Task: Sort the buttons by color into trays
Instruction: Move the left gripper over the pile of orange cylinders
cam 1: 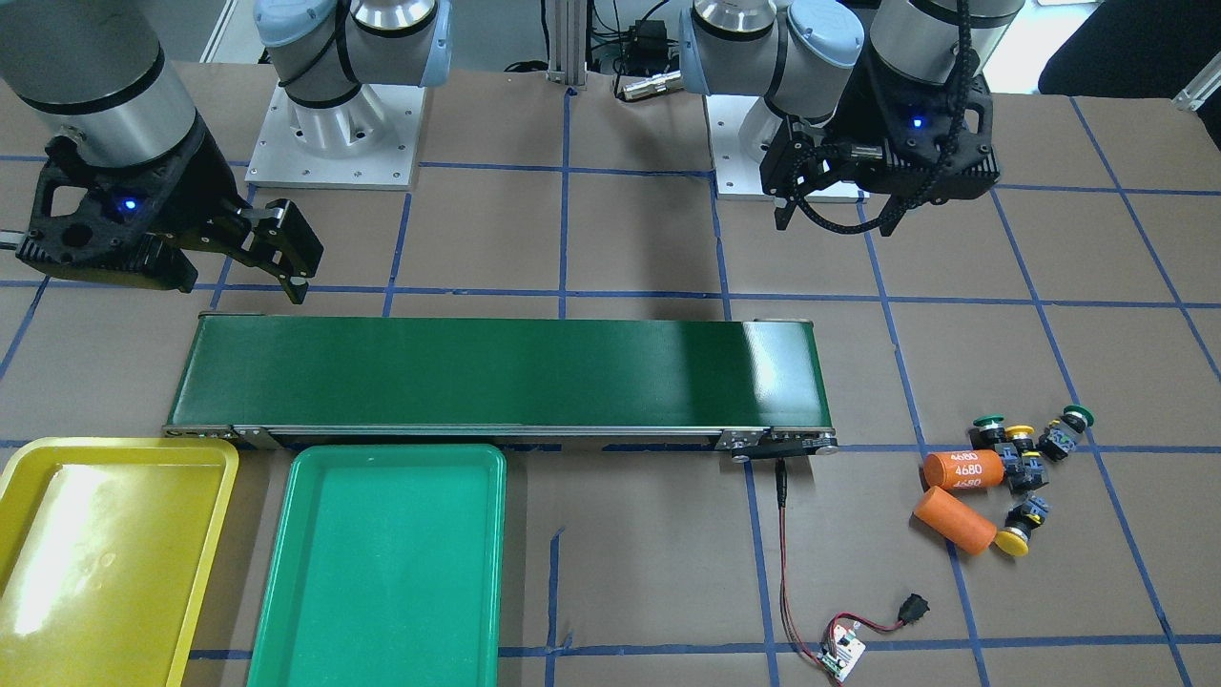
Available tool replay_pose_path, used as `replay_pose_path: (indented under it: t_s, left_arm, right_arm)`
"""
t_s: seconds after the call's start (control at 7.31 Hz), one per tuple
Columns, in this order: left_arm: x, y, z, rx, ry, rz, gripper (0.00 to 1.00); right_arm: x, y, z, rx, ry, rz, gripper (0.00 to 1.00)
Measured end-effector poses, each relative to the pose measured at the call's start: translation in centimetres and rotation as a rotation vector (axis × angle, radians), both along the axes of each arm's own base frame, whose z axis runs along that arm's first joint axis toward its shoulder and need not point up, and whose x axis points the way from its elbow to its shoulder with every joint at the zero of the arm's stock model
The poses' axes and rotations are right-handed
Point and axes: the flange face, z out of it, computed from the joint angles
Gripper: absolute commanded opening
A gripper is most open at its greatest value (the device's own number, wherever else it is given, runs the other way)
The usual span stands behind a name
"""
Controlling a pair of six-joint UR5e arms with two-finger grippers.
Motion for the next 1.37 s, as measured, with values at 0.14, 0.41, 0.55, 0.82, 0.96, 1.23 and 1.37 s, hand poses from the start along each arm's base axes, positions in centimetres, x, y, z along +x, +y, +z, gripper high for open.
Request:
replay_pose_path:
  t_s: [0.14, 0.41, 0.55, 0.82, 0.96, 1.23, 1.37]
  left_arm:
    - [0.0, -0.2, -0.3, 0.005, 0.001, 0.000, 1.00]
    - [0.0, -0.5, -0.7, 0.010, 0.000, -0.001, 1.00]
    - [0.4, -1.2, -1.4, 0.012, -0.001, -0.010, 1.00]
    - [2.7, -5.2, -3.9, 0.000, 0.000, -0.010, 1.00]
    - [5.8, -8.2, -5.6, -0.004, 0.003, 0.028, 1.00]
    - [13.0, -13.1, -9.8, 0.017, 0.023, 0.103, 1.00]
    - [16.7, -15.0, -12.8, 0.018, 0.028, 0.135, 1.00]
  right_arm:
    - [0.0, 0.0, 0.0, 0.000, 0.000, 0.000, 1.00]
    - [0.0, 0.0, 0.0, 0.000, 0.000, 0.000, 1.00]
    - [0.0, 0.0, 0.0, 0.000, 0.000, 0.000, 1.00]
    - [-0.1, 0.0, 0.0, 0.001, 0.000, -0.002, 1.00]
    - [-0.2, 0.0, 0.0, 0.002, 0.000, -0.003, 1.00]
    - [-0.3, -0.1, -0.1, 0.003, 0.000, -0.005, 1.00]
    - [-0.3, -0.1, -0.1, 0.003, 0.000, -0.006, 1.00]
